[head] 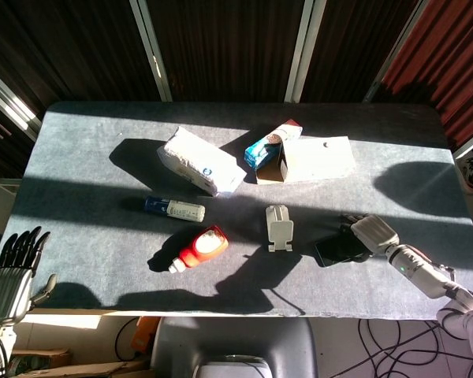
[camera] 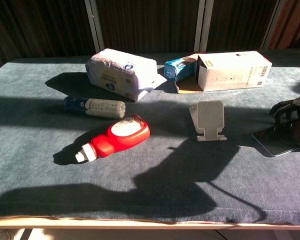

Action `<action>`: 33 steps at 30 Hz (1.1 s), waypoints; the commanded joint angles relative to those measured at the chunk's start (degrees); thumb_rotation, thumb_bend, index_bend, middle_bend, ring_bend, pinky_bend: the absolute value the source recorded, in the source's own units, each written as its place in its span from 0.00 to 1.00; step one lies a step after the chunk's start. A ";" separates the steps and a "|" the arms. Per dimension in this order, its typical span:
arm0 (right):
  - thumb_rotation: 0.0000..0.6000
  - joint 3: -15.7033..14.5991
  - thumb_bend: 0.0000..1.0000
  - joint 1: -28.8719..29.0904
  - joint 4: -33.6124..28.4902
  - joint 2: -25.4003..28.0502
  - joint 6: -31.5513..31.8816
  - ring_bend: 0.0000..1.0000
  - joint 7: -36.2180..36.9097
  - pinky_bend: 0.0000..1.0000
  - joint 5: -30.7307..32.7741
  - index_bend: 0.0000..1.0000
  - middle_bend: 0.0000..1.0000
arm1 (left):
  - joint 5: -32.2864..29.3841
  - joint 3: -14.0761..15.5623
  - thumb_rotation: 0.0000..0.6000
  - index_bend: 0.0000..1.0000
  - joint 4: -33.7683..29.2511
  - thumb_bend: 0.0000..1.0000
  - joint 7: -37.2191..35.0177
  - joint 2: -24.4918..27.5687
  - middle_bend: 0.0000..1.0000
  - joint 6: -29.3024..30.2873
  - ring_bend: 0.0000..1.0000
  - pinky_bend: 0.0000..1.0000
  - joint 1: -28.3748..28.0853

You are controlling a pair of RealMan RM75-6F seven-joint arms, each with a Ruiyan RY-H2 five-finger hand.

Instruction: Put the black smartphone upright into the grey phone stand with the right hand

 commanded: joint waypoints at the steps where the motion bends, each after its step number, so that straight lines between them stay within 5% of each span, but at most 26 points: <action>1: 1.00 0.08 0.29 -0.45 -0.06 -0.07 0.79 0.53 -0.88 0.54 -0.19 0.94 0.63 | 0.11 -0.02 1.00 0.00 0.07 0.36 -0.15 -0.01 0.00 0.15 0.00 0.03 0.02; 33: 1.00 4.90 0.29 -4.00 1.47 -0.62 16.01 0.62 -19.23 0.63 -1.14 0.97 0.67 | 1.47 0.09 1.00 0.00 0.81 0.35 -2.53 0.40 0.00 1.94 0.00 0.03 0.61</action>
